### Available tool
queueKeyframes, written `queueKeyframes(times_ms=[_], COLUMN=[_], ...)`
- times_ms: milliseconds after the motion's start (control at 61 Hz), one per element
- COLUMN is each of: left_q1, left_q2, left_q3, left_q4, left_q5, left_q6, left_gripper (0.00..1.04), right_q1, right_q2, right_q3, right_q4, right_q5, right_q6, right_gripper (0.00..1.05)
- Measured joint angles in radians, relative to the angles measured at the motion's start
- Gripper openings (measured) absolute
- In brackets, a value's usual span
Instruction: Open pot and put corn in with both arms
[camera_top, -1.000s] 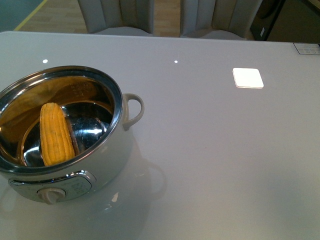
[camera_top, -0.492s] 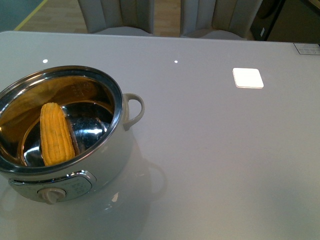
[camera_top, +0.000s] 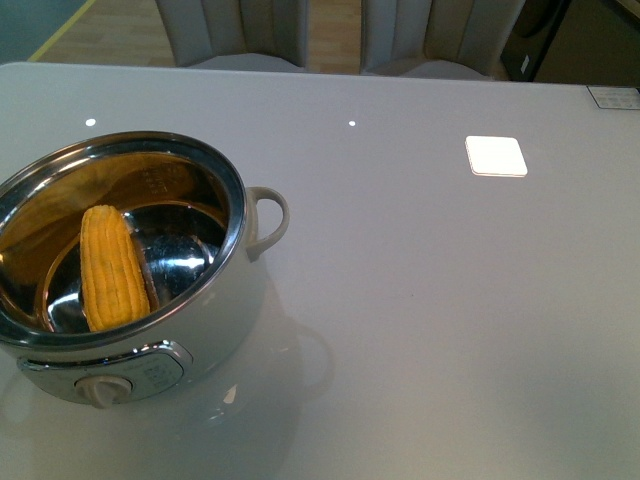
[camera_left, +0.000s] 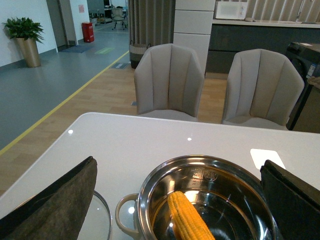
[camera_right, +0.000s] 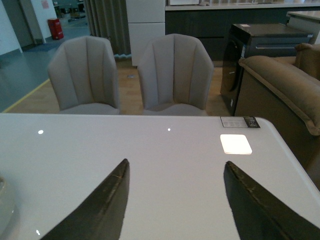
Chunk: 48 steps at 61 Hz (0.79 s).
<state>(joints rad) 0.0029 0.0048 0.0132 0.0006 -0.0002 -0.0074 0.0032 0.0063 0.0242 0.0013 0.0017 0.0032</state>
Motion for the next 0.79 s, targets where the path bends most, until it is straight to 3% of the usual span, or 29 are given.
queueKeyframes(times_ms=[49, 164, 787], left_q1=[0.0, 0.0, 0.0], left_q2=[0.0, 0.0, 0.0], left_q3=[0.0, 0.0, 0.0], left_q4=[0.0, 0.0, 0.0], left_q5=[0.0, 0.0, 0.0], left_q6=[0.0, 0.0, 0.0], left_gripper=[0.98, 0.98, 0.98], right_q1=[0.0, 0.0, 0.0], right_q2=[0.0, 0.0, 0.0], right_q3=[0.0, 0.0, 0.0], right_q4=[0.0, 0.0, 0.0], right_q5=[0.0, 0.0, 0.0], right_q6=[0.0, 0.0, 0.0], right_gripper=[0.79, 0.97, 0.96])
